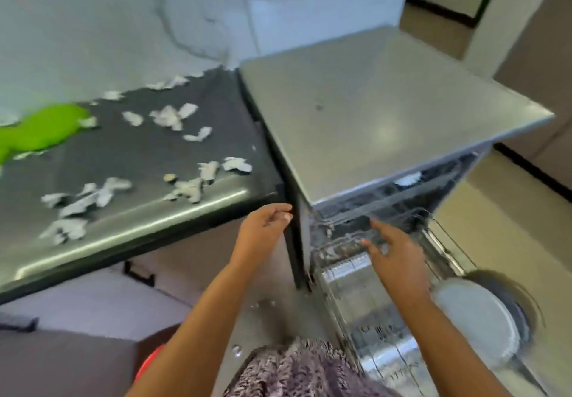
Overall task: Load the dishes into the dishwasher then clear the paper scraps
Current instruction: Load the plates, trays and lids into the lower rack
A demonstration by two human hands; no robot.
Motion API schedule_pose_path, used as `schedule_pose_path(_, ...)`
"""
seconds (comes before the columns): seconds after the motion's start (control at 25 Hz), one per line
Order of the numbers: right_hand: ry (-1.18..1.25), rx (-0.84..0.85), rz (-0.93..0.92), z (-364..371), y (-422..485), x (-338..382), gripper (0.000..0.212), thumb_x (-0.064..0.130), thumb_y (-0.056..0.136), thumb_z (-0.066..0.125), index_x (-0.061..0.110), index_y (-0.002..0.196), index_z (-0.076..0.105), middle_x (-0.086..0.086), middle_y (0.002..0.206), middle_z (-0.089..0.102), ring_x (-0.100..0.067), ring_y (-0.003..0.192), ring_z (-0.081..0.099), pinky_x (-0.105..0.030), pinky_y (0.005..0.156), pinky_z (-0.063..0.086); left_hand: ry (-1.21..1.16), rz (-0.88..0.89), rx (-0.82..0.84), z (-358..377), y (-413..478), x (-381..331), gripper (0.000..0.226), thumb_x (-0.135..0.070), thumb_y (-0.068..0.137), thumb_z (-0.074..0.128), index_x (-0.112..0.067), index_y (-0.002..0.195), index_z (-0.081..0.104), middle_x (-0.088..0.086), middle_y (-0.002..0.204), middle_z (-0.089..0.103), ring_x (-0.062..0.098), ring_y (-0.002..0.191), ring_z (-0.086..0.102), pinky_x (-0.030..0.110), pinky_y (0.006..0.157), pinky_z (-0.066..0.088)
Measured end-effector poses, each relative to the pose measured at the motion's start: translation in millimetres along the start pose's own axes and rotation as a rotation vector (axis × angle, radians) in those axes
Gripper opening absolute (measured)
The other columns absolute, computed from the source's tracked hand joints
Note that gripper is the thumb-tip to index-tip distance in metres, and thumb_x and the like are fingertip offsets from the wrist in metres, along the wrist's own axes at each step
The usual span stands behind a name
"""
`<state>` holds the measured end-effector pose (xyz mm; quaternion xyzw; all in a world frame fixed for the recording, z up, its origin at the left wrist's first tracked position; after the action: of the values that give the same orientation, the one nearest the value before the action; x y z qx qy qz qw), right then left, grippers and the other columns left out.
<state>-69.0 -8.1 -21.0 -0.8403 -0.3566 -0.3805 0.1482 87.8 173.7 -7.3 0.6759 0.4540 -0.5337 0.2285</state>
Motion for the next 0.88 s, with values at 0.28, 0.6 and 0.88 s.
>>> schedule_pose_path(0.28, 0.079, 0.277, -0.393, 60.1, -20.4, 135.1, 0.041, 0.012, 0.081, 0.071, 0.005, 0.120, 0.062, -0.012, 0.113, 0.065, -0.026, 0.105, 0.060, -0.036, 0.093, 0.045, -0.209, -0.086, -0.472, -156.7, -98.4, 13.5, 0.016, -0.010, 0.089, 0.060, -0.024, 0.094, 0.068, 0.010, 0.092, 0.070, 0.013, 0.076, 0.058, 0.036, 0.077, 0.048)
schedule_pose_path(0.6, 0.052, 0.429, -0.621, 163.6, -69.8, 280.9, 0.038, 0.008, 0.077, 0.074, 0.004, 0.114, 0.066, -0.011, 0.109, 0.068, -0.026, 0.102, 0.062, -0.026, 0.086, 0.042, -0.363, -0.140, -0.883, -331.6, -191.9, 69.0, 0.018, -0.007, 0.090, 0.057, -0.022, 0.087, 0.067, 0.012, 0.093, 0.069, 0.018, 0.080, 0.060, 0.032, 0.075, 0.048)
schedule_pose_path(0.88, 0.057, 0.575, -0.820, 269.3, -143.1, 402.5, 0.037, 0.010, 0.078, 0.072, 0.011, 0.115, 0.066, -0.006, 0.112, 0.067, -0.025, 0.106, 0.061, -0.021, 0.083, 0.037, -0.471, -0.183, -1.194, -458.1, -272.0, 127.7, 0.016, -0.007, 0.090, 0.057, -0.019, 0.091, 0.067, 0.005, 0.092, 0.070, 0.015, 0.081, 0.061, 0.029, 0.074, 0.048)
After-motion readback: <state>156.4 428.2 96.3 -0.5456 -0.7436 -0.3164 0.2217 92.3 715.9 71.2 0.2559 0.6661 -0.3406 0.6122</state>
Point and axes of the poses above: each hand's wrist, its own y-axis towards the middle knuckle, its own z-axis out of the palm, x = y × z, the point moved 3 cm from there along y, towards the middle knuckle
